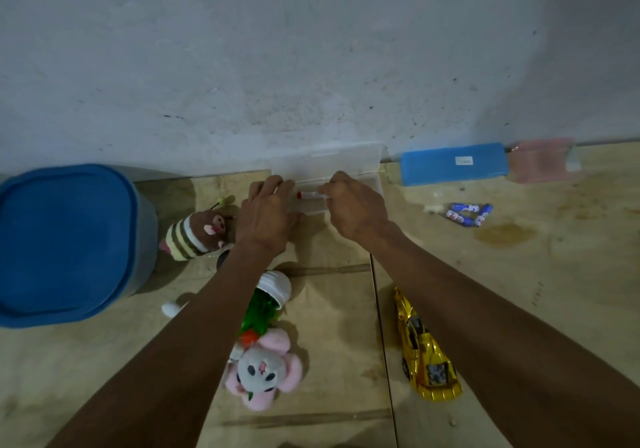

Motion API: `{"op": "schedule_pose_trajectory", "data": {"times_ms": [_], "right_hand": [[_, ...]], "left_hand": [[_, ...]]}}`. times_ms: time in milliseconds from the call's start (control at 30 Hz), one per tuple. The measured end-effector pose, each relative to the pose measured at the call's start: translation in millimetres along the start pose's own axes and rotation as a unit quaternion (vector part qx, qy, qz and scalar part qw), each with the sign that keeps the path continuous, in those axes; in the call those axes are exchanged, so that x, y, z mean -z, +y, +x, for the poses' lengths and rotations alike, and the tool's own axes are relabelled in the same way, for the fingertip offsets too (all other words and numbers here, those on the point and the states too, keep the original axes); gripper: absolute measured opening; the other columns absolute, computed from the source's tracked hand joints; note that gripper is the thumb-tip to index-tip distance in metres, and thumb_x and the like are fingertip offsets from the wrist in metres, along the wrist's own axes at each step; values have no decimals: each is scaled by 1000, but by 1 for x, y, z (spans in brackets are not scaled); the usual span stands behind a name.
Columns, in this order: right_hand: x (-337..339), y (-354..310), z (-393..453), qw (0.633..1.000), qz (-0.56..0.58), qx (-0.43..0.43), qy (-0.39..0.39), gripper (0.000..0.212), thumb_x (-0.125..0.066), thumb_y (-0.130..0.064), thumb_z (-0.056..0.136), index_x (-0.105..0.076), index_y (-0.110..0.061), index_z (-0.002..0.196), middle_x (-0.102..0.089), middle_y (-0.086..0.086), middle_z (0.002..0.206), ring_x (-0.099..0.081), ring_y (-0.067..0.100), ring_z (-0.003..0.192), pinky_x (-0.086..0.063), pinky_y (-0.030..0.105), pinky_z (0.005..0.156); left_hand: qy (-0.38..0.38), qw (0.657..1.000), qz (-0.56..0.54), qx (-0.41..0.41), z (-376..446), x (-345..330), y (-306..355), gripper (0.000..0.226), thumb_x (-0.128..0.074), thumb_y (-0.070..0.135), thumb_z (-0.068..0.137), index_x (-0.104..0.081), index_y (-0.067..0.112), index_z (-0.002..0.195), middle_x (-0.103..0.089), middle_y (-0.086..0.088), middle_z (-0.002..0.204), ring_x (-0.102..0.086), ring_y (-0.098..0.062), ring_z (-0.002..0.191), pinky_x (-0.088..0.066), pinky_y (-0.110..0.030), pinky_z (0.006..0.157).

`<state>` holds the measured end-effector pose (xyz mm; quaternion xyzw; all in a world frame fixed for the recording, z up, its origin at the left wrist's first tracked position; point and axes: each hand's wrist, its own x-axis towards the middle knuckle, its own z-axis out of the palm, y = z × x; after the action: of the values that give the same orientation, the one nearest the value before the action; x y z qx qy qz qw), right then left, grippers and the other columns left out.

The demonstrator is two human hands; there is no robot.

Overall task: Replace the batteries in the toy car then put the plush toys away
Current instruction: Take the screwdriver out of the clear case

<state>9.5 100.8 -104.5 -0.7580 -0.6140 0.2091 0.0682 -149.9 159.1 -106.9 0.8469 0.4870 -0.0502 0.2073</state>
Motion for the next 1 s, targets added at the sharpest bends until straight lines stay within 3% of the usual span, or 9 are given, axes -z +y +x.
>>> {"op": "schedule_pose_trajectory", "data": {"times_ms": [167,367,533,700,867,1000], "right_hand": [[6,-10,10,995,-100,-1,29,23,-66,-25,93,-72,-19,114,-65,3,106,-69,28,94,-50,35,73],[5,-11,2,991,-117,18,66,20,-66,-22,93,-71,-18,111,-67,4,103,-67,25,90,-53,36,71],[18,-11,-26,980,45,26,190,15,-60,-22,98,-63,-13,109,-68,3,99,-62,20,88,-46,31,61],[45,0,-64,928,250,-41,275,13,-60,-21,99,-61,-10,104,-69,4,89,-63,19,76,-51,36,65],[74,48,-125,892,282,-91,342,16,-62,-22,99,-63,-8,105,-69,-4,94,-64,11,76,-48,17,69],[82,95,-169,871,315,-121,357,11,-62,-22,98,-63,-11,100,-69,-9,87,-65,2,74,-51,19,69]], "left_hand": [[1,1000,17,15,-2,4,5,56,-66,34,94,-48,18,144,-44,-7,148,-35,-35,134,-42,-50,103],[-1,999,34,28,-2,5,8,48,-61,32,96,-49,23,142,-43,-2,147,-34,-32,134,-38,-49,101],[0,999,37,23,-6,1,4,52,-60,28,96,-45,25,146,-41,-2,149,-35,-34,133,-38,-51,103],[5,999,38,34,-14,-3,6,55,-54,22,100,-36,19,152,-35,-5,156,-28,-35,140,-33,-55,108],[54,998,-39,21,-48,-10,66,61,-55,41,100,-36,18,153,-31,-13,159,-28,-38,144,-34,-57,109],[75,994,-70,-27,-98,-39,148,57,-52,45,99,-44,19,149,-39,-14,155,-35,-37,141,-40,-56,106]]}}
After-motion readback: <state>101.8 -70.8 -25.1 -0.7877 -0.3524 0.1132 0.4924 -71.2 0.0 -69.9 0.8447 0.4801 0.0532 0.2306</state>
